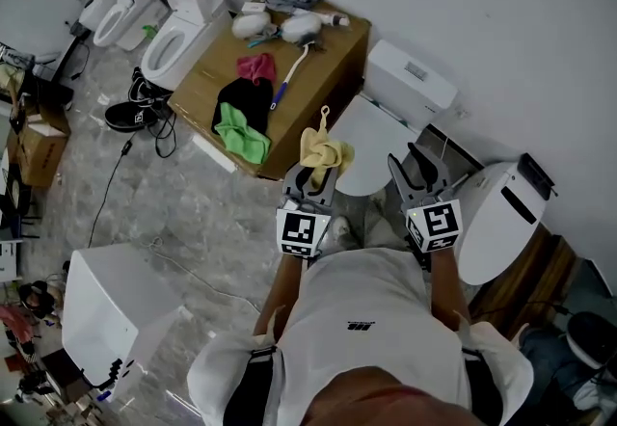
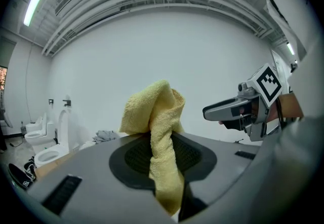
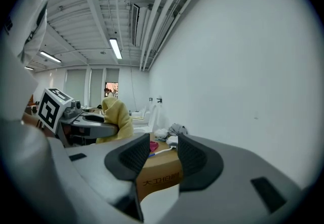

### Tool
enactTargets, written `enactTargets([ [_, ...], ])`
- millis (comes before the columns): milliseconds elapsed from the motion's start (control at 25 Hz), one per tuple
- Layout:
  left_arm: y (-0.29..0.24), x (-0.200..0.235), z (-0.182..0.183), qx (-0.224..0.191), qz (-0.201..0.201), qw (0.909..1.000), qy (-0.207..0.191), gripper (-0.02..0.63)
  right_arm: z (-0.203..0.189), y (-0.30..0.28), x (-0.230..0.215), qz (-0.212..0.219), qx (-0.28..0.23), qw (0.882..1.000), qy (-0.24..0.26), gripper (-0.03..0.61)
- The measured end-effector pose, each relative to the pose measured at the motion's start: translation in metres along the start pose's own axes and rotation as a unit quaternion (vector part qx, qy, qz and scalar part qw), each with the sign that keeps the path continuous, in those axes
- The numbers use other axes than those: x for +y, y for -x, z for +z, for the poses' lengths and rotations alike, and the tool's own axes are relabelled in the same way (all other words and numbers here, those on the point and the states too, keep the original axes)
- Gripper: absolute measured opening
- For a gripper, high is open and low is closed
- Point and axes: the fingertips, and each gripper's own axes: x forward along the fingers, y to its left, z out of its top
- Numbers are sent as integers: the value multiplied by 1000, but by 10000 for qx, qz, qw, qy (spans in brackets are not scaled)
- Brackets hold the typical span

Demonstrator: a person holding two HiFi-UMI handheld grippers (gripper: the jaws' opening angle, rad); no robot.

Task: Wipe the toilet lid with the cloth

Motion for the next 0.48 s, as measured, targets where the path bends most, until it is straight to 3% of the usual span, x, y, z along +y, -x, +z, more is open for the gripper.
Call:
enactTargets([
  [480, -115, 14, -3, 140, 39, 9998, -144, 104, -30, -71, -80, 234, 206, 9991, -290, 189],
])
